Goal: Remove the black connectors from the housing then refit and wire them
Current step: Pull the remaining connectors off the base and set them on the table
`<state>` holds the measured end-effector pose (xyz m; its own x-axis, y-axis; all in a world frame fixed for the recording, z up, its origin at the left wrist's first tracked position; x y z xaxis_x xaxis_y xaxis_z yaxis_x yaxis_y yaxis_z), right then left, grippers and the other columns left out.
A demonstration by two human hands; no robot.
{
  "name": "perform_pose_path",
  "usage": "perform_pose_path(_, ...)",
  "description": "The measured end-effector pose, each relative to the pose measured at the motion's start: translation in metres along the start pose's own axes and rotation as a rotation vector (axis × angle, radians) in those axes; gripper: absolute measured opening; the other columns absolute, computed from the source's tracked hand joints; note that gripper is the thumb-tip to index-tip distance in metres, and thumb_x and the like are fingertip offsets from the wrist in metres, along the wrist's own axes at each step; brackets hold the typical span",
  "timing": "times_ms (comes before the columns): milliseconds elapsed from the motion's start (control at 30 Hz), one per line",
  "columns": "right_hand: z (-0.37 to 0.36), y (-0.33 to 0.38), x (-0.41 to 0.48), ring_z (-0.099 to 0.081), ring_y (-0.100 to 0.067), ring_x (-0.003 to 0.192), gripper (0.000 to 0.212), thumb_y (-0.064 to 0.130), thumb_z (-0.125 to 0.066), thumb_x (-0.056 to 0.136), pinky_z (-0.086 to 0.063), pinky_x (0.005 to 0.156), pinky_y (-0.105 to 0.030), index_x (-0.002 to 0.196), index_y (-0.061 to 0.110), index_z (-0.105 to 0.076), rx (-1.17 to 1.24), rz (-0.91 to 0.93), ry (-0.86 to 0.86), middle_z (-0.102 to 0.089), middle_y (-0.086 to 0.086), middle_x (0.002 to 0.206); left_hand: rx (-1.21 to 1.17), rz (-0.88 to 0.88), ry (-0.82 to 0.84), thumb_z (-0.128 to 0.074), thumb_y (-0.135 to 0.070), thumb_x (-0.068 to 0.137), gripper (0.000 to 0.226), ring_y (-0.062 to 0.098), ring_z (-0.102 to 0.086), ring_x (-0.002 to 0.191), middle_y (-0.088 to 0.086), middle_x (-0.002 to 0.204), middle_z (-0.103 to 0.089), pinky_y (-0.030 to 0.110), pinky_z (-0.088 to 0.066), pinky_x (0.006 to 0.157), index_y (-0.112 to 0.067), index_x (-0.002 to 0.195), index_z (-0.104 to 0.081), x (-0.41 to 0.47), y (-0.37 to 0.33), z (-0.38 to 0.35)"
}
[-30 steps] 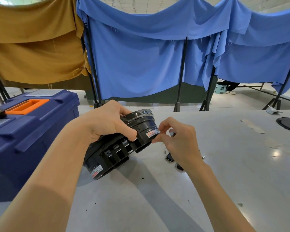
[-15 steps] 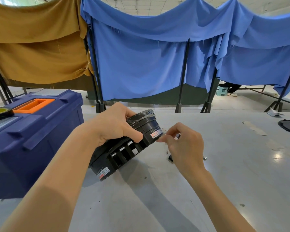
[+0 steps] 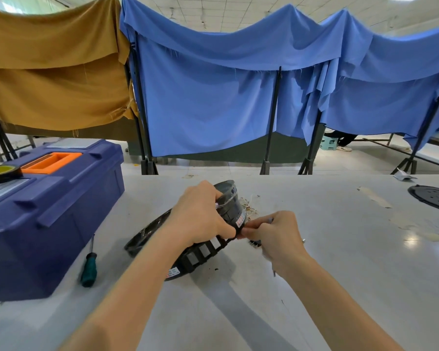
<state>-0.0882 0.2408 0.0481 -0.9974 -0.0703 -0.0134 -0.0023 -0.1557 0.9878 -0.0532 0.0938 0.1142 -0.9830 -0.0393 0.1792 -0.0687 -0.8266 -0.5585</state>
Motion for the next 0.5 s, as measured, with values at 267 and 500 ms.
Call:
perform_pose_path(267, -0.023, -0.055, -0.019, -0.022, -0.003, 0.026, 0.028, -0.008, -0.037, 0.096, -0.016, 0.027, -0.015, 0.080, -0.002, -0.059, 0.568, -0.543, 0.336, -0.068, -0.017, 0.086, 0.278, 0.024, -0.013, -0.075, -0.030, 0.062, 0.039, 0.022, -0.056, 0.085, -0.002, 0.094, -0.060, 0.031, -0.043, 0.061, -0.021, 0.098, -0.062, -0.014, 0.007, -0.029)
perform_pose_path(500, -0.032, -0.086, -0.041, -0.025, -0.004, 0.024, 0.026, 0.019, -0.051, 0.097, -0.013, 0.026, -0.018, 0.088, -0.005, -0.057, 0.810, -0.786, 0.431, -0.041, -0.001, 0.050, 0.488, -0.039, 0.061, -0.069, -0.025, 0.071, 0.040, 0.021, -0.050, 0.094, -0.006, 0.089, -0.040, 0.031, -0.033, 0.064, -0.027, 0.109, -0.055, -0.037, 0.010, -0.059)
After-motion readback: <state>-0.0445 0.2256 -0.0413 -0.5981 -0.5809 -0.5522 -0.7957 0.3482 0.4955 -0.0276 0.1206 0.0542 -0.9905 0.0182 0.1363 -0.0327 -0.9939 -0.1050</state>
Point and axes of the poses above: each hand's wrist, its own x-axis towards the middle knuckle, its own z-axis out of the back of the hand, y = z × x, the point moved 8 cm from there along x, towards the middle knuckle
